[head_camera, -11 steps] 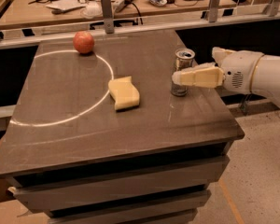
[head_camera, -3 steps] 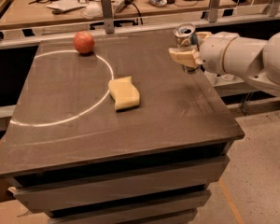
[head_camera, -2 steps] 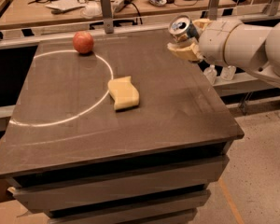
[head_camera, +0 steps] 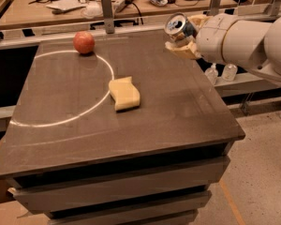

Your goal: Knock redbull can over

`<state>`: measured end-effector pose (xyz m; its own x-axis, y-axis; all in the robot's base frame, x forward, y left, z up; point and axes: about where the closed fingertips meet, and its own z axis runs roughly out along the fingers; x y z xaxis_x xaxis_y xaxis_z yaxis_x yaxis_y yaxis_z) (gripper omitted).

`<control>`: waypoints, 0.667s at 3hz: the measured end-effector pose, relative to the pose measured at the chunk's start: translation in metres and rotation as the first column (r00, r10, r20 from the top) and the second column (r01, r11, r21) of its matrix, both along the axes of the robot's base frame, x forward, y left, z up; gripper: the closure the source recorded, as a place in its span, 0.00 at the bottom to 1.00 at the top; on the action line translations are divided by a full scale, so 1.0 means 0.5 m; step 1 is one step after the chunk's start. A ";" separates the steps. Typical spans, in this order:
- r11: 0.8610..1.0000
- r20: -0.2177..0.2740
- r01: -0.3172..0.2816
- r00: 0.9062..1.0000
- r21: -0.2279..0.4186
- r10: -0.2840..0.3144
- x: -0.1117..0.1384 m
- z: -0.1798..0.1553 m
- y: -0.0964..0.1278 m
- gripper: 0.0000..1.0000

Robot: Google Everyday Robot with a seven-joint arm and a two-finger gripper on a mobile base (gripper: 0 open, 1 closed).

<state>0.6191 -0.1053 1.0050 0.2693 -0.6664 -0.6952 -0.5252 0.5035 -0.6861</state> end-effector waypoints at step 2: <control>0.974 -0.060 -0.183 0.982 -0.130 0.177 0.035 -0.049 0.032 1.00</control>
Offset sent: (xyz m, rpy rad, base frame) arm 0.0063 0.0335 -0.0746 -0.3057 0.1927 0.4871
